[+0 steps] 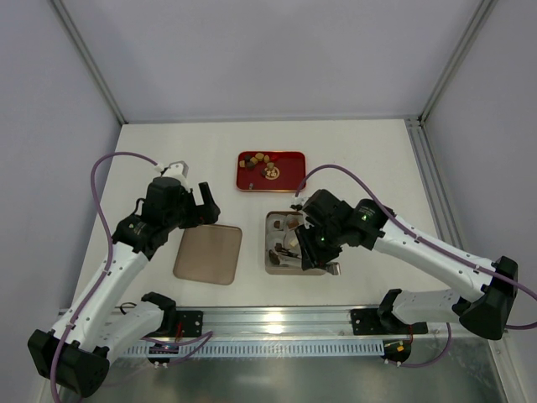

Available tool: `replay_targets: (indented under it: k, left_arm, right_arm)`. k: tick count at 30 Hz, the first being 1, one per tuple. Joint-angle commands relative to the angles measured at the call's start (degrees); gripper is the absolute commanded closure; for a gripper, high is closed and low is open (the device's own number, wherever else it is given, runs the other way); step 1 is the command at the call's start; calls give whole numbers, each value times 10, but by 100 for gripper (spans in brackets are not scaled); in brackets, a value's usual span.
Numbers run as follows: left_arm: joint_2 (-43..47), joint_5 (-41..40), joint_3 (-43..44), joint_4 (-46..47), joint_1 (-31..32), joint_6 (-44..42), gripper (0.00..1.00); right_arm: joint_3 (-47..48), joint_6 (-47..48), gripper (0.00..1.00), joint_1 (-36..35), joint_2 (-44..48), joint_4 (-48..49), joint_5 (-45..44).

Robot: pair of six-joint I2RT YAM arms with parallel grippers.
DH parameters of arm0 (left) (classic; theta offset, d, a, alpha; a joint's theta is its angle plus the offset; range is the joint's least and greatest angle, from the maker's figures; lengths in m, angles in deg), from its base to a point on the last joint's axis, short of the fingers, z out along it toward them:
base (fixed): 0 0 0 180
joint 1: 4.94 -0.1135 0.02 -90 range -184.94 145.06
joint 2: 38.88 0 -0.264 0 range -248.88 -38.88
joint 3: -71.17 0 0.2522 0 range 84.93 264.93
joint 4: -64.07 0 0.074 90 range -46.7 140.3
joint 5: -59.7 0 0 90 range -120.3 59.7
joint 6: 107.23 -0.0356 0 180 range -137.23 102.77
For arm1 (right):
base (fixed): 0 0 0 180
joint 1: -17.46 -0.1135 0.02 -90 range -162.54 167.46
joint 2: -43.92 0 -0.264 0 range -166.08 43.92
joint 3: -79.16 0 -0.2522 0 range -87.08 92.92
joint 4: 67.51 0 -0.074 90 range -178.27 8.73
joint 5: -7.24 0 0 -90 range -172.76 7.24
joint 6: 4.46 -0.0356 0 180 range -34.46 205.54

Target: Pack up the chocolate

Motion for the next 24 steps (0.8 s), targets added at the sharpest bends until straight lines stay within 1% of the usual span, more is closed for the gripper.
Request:
replay_targets:
  k: [1,24]
  left_arm:
    - [7,-9,1,12,-2,5,0]
    - [7,-10,1,11,-2,5,0]
  right_arm:
    - [2,-2,63,-7,1,15,6]
    - [15,3,61,-7,4,-1,-13]
